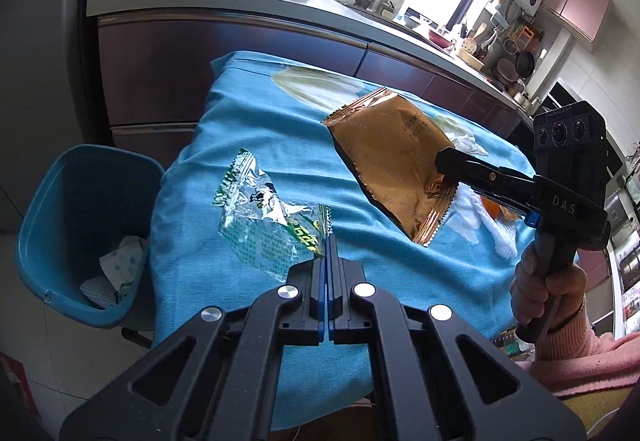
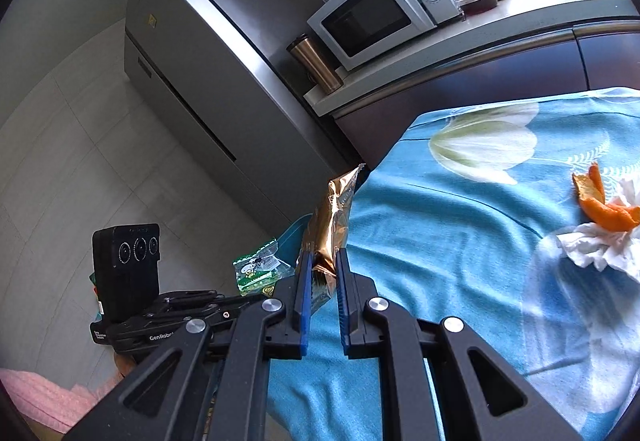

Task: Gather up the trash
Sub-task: 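Carry candy wrapper and gold packet over the teal bin with both tools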

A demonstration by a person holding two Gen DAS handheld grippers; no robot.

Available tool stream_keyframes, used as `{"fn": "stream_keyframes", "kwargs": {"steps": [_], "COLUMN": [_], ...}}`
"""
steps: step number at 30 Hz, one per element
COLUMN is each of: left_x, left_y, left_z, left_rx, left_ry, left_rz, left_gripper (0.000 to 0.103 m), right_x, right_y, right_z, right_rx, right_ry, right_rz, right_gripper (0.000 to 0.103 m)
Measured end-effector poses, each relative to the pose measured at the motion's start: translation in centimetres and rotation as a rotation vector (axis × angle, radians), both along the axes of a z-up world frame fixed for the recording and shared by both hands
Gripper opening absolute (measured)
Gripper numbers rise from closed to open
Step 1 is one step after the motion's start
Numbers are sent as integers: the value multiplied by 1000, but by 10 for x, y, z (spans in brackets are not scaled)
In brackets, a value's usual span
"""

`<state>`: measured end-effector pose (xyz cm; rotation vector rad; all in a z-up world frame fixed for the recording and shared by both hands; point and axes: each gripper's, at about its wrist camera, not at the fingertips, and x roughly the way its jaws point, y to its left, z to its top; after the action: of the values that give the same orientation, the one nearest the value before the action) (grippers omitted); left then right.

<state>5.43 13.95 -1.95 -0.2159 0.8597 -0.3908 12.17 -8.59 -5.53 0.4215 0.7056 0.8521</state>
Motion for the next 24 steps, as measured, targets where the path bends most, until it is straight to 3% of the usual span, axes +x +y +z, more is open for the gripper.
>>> {"fn": "stream_keyframes", "kwargs": {"steps": [10,24], "left_x": [-5,-5], "left_y": [53,96], "left_z": [3,-6], "left_rx": [35,64], "left_ry": [-4,22], "left_rz": [95,195], "left_gripper": [1,1], "right_x": [9,29], "right_y": [47,101], "right_z": [2,1], "right_rx": [-5,-17], "right_ry": [3,19], "right_rz": [93,183], "right_gripper": [10,10]}}
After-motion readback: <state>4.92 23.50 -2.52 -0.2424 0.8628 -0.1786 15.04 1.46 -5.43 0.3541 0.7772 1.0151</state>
